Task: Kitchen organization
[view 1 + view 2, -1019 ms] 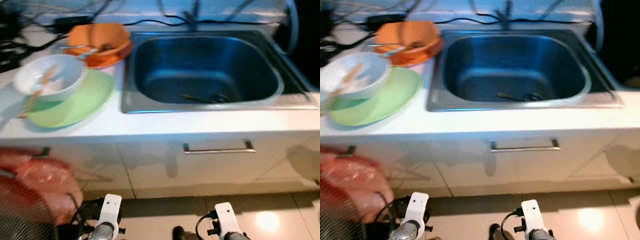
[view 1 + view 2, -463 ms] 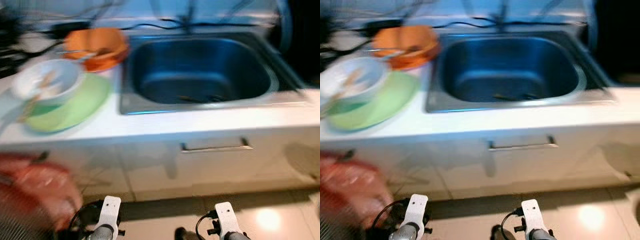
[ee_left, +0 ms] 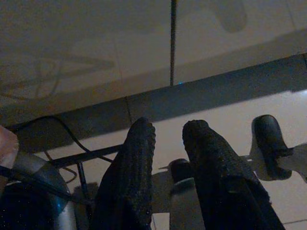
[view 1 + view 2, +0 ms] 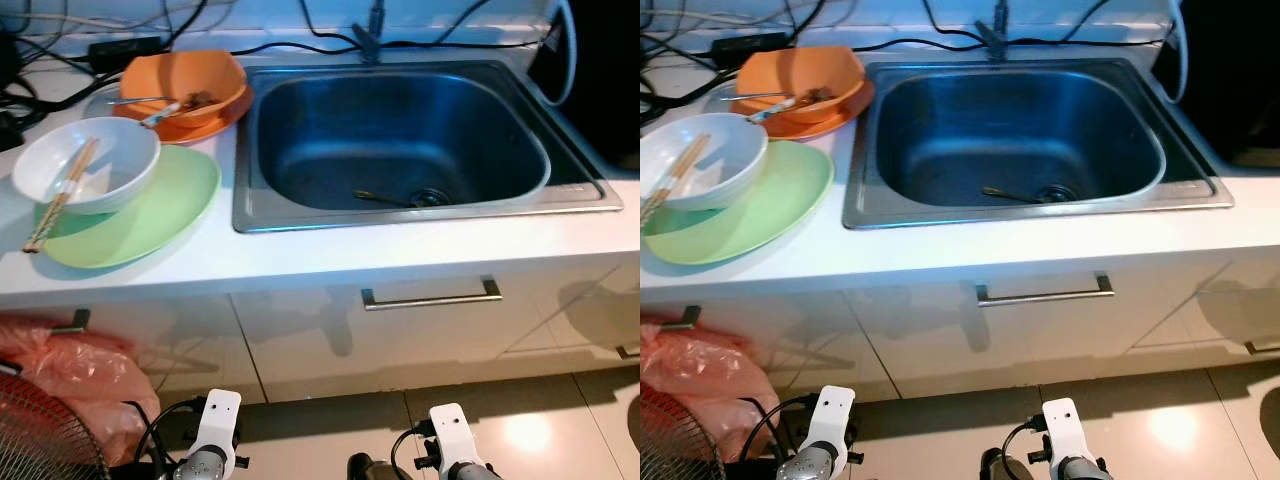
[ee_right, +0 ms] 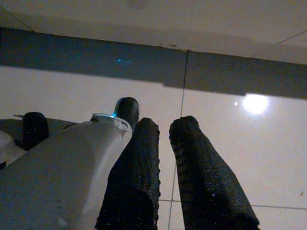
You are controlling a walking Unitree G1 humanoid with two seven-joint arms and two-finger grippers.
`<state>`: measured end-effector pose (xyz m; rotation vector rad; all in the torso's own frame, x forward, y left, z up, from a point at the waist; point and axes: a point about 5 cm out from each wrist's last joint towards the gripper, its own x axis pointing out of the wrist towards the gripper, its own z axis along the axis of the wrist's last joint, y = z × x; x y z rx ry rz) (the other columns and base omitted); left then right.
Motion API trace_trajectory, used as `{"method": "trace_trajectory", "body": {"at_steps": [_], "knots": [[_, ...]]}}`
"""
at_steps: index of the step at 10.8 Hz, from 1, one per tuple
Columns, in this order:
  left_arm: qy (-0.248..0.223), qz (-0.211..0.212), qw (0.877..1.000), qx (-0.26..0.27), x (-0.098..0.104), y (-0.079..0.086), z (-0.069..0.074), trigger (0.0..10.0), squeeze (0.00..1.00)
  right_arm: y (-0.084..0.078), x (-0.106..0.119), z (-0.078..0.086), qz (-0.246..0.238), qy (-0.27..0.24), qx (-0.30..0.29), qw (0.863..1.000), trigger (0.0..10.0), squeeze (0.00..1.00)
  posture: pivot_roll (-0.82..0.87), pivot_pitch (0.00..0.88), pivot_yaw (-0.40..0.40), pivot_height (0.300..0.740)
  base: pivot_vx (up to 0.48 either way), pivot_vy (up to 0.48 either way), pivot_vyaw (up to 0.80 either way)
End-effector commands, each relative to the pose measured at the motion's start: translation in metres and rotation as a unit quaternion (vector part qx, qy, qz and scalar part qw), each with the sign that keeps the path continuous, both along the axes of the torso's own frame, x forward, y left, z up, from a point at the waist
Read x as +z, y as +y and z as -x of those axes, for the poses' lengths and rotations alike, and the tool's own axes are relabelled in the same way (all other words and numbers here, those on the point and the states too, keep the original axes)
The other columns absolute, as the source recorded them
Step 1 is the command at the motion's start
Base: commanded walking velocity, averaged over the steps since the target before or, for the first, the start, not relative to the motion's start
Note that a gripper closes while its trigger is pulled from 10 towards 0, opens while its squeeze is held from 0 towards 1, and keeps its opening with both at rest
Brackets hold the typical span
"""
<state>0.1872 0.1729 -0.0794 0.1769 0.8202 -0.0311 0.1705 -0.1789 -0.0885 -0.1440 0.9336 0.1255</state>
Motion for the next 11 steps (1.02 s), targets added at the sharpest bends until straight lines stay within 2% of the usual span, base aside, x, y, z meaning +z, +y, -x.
{"method": "trace_trajectory", "body": {"at_steps": [1,3,11], "knots": [[0.008,-0.013,1.000,-0.003,-0.0023,0.0018,0.0044,10.0,0.00,-0.0019,-0.0018,0.0043,-0.001,0.008,-0.004,1.000,10.0,0.00,-0.05,0.138,0.016,0.740,0.000,-0.480,0.00],[0.010,-0.011,1.000,0.003,-0.0027,0.0027,0.0053,10.0,0.00,-0.0023,-0.0020,0.0050,0.000,0.008,-0.005,1.000,10.0,0.00,-0.05,0.139,0.017,0.740,0.000,-0.480,0.00],[0.002,-0.005,1.000,0.009,-0.0013,0.0012,0.0029,10.0,0.00,-0.0019,-0.0027,0.0065,0.001,0.010,0.001,1.000,10.0,0.00,-0.05,0.125,0.020,0.740,0.000,0.000,0.00]]}}
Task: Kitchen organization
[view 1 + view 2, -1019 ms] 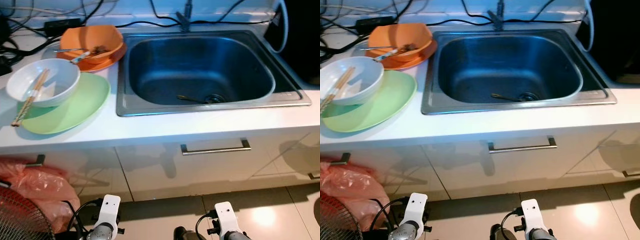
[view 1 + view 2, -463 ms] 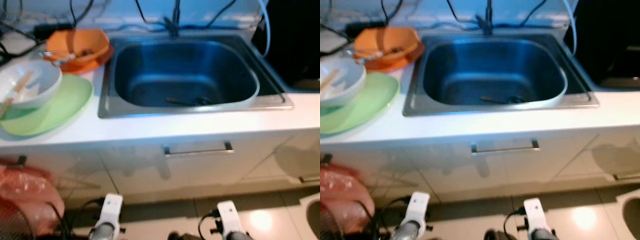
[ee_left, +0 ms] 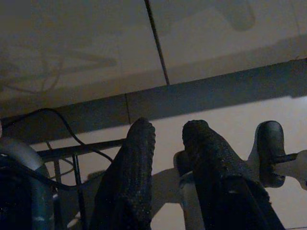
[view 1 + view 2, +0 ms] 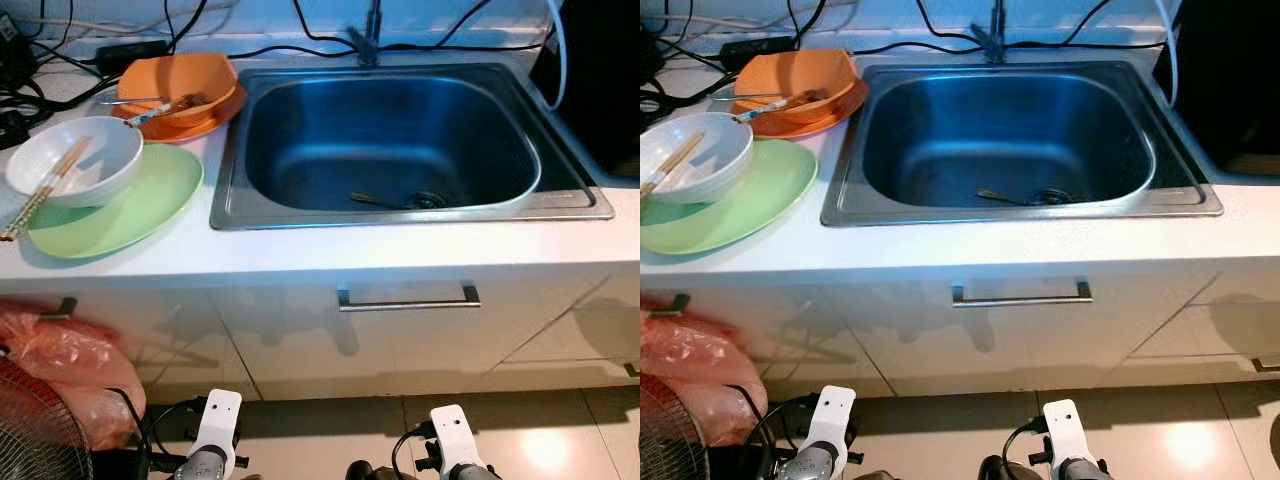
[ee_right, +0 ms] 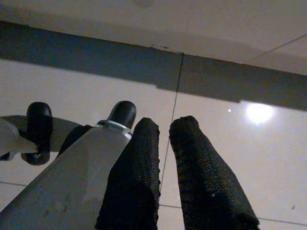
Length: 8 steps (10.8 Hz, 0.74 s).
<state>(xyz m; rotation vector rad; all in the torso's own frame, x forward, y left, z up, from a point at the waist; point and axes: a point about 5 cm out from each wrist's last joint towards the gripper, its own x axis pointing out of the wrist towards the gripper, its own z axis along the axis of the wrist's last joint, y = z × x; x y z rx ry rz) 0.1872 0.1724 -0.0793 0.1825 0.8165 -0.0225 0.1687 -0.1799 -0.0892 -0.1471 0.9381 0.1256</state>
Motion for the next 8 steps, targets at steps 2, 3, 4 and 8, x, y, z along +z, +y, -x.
{"method": "trace_trajectory", "body": {"at_steps": [2,3,4,8], "knots": [[0.003,-0.001,1.000,0.006,-0.0010,0.0019,0.0021,10.0,0.00,-0.0004,-0.0017,0.0038,0.000,0.008,0.002,1.000,10.0,0.00,-0.05,0.125,0.020,0.740,0.000,0.000,0.00],[0.004,-0.006,1.000,0.001,-0.0010,0.0012,0.0019,10.0,0.00,-0.0008,-0.0014,0.0032,0.001,0.007,0.003,1.000,10.0,0.00,-0.05,0.126,0.014,0.740,0.000,0.000,0.00],[0.006,-0.011,1.000,-0.004,-0.0015,0.0002,0.0025,10.0,0.00,-0.0014,-0.0011,0.0028,0.002,0.006,0.004,1.000,10.0,0.00,-0.05,0.128,0.012,0.740,0.000,-0.259,0.00],[0.004,-0.003,1.000,0.013,-0.0016,0.0016,0.0031,10.0,0.00,-0.0014,-0.0005,0.0013,0.002,0.005,0.006,1.000,10.0,0.00,-0.05,0.136,0.008,0.740,0.000,-0.089,0.00]]}}
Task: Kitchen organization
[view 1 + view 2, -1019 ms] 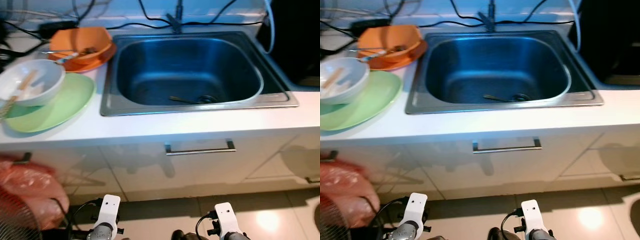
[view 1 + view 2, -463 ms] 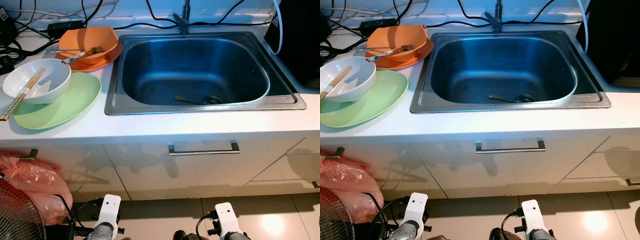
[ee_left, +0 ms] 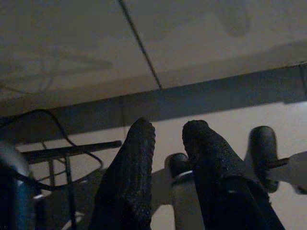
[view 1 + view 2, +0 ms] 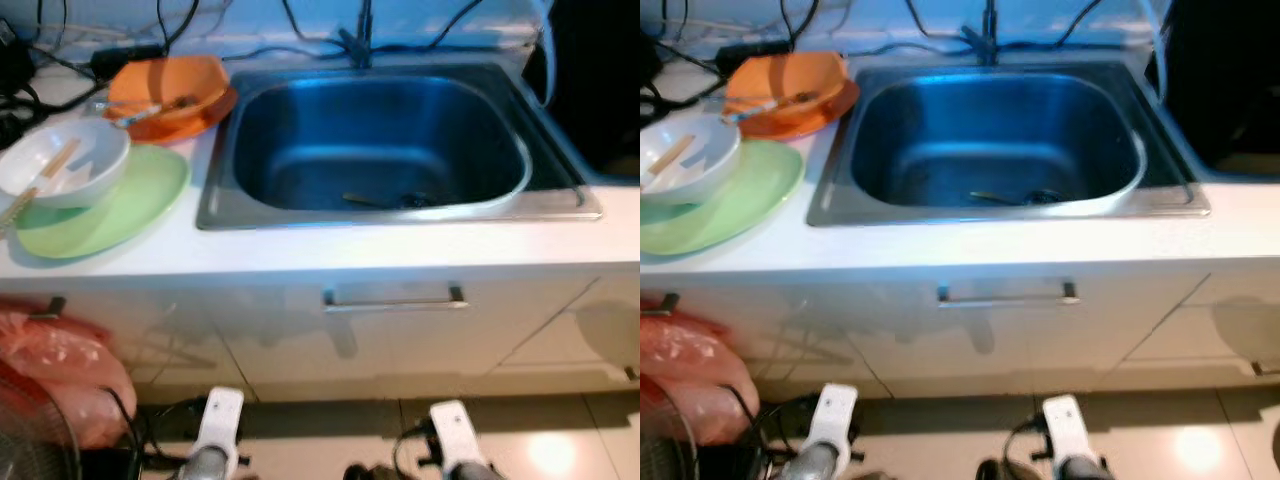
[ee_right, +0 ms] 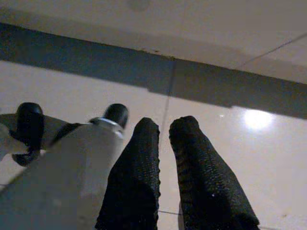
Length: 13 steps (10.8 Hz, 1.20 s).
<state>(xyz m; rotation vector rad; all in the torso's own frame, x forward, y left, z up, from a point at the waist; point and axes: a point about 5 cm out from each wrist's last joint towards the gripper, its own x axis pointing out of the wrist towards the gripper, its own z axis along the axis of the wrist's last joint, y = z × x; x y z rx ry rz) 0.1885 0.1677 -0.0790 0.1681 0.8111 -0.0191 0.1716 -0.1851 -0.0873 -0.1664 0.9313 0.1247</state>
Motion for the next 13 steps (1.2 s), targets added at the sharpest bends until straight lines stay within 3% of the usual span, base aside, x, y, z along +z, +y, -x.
{"method": "trace_trajectory", "body": {"at_steps": [1,4,6,13], "knots": [[0.007,-0.007,1.000,0.012,-0.0019,0.0068,0.0045,10.0,0.00,0.0038,-0.0024,0.0041,-0.006,0.009,0.001,1.000,10.0,0.00,-0.05,0.136,0.009,0.740,0.000,0.000,0.00],[0.012,-0.003,1.000,0.020,-0.0033,0.0080,0.0071,10.0,0.00,0.0030,-0.0026,0.0049,-0.006,0.009,0.000,1.000,10.0,0.00,-0.05,0.137,0.008,0.740,0.000,0.000,0.00],[0.012,0.000,1.000,0.026,-0.0034,0.0087,0.0074,10.0,0.00,0.0028,-0.0026,0.0050,-0.006,0.010,0.001,1.000,10.0,0.00,-0.05,0.138,0.008,0.740,0.000,0.480,0.00],[0.015,-0.003,1.000,0.018,-0.0040,0.0084,0.0085,10.0,0.00,0.0028,-0.0028,0.0058,-0.006,0.008,0.000,1.000,10.0,0.00,-0.05,0.134,0.011,0.740,0.000,0.000,0.00]]}}
